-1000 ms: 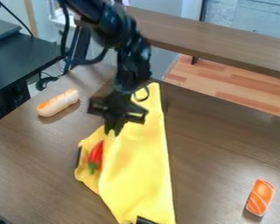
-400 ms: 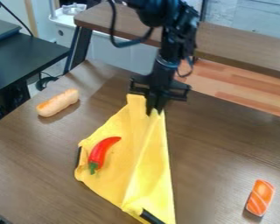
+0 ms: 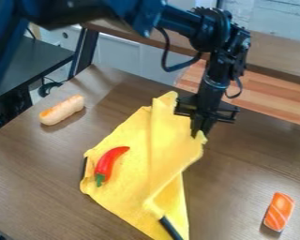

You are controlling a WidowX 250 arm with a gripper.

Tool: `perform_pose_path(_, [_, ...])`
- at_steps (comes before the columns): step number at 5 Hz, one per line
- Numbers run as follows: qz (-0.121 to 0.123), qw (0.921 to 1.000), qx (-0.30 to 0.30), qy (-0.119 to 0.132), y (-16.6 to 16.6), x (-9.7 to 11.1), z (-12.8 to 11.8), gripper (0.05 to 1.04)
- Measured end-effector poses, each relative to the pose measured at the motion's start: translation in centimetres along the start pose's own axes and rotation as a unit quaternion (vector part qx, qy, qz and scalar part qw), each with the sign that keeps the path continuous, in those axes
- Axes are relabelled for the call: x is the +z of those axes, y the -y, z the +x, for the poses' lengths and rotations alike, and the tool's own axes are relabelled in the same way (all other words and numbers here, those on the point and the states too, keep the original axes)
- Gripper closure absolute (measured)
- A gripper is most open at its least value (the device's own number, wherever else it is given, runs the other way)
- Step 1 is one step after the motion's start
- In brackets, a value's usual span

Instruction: Unfold the cloth from left to right

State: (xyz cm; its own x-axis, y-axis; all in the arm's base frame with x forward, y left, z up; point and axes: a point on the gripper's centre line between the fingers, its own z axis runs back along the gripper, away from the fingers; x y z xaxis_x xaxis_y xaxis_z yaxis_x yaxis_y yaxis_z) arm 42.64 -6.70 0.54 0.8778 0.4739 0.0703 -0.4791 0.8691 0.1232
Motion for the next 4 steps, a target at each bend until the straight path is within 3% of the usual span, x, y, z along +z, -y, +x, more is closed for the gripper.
perform_pose_path(3, [-0.053,0.9984,0.016,-0.013,5.0,1.5,1.8,1.019])
perform_pose_path(4, [-0.054,0.9981,0.021,-0.018,5.8,1.1,2.2,1.019])
